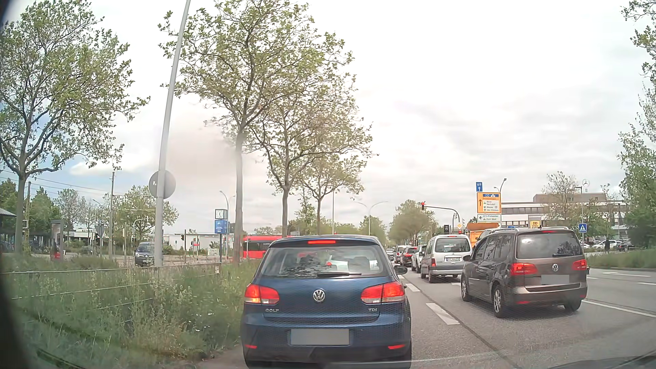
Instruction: Follow the waypoints while adhering to traffic rules and regulations
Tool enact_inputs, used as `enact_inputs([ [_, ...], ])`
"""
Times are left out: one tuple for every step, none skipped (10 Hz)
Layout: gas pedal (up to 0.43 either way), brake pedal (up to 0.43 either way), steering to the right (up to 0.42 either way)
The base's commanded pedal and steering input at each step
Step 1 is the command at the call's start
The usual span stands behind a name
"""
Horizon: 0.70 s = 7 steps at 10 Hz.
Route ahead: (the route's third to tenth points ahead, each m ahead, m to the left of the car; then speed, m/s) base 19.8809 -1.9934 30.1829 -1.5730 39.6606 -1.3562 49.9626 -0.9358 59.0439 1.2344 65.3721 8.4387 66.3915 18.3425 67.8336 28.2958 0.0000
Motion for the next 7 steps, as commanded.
enact_inputs([
  [0.0,0.274,0.005],
  [0.0,0.274,0.005],
  [0.0,0.274,0.005],
  [0.0,0.274,0.005],
  [0.0,0.274,0.005],
  [0.0,0.274,0.005],
  [0.0,0.274,0.005],
])
